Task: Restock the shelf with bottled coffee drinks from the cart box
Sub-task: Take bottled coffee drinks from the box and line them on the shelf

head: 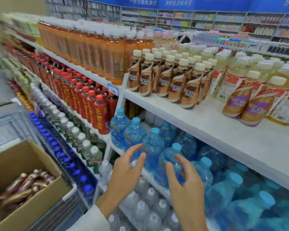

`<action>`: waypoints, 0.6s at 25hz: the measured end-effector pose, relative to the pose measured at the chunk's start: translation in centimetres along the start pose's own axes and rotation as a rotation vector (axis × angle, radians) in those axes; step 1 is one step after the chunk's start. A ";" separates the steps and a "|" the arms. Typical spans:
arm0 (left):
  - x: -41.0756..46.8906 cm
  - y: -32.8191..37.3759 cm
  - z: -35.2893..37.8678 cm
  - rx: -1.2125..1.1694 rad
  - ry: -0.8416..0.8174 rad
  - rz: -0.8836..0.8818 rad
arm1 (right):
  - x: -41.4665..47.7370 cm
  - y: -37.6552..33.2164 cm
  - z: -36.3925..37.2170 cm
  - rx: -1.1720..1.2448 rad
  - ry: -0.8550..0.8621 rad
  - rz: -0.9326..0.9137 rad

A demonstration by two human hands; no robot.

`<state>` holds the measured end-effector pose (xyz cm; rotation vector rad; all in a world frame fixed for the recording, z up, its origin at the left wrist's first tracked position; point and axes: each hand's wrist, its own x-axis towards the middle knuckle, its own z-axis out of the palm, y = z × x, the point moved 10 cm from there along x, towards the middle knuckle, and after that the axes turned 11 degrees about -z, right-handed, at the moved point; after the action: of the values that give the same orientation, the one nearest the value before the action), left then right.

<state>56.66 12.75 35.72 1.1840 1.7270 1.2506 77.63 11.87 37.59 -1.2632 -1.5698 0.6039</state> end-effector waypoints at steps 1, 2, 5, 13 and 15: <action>-0.4 -2.3 -2.2 -0.015 0.029 -0.053 | -0.9 0.4 2.7 0.002 -0.048 0.004; -0.9 -4.5 -4.6 -0.020 0.064 -0.095 | -2.0 0.9 5.6 -0.006 -0.105 0.036; -2.1 -11.0 -11.7 -0.024 0.146 -0.220 | -4.8 0.8 14.4 0.007 -0.272 0.090; -9.4 -28.5 -31.5 -0.149 0.473 -0.597 | -15.0 -0.7 36.8 0.042 -0.668 0.276; -11.4 -32.4 -34.6 -0.195 0.518 -0.706 | -17.2 -1.3 41.5 0.015 -0.777 0.301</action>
<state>20.66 -13.12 15.44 0.0803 2.0594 1.2771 38.98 3.65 16.23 -1.3418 -1.9863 1.4216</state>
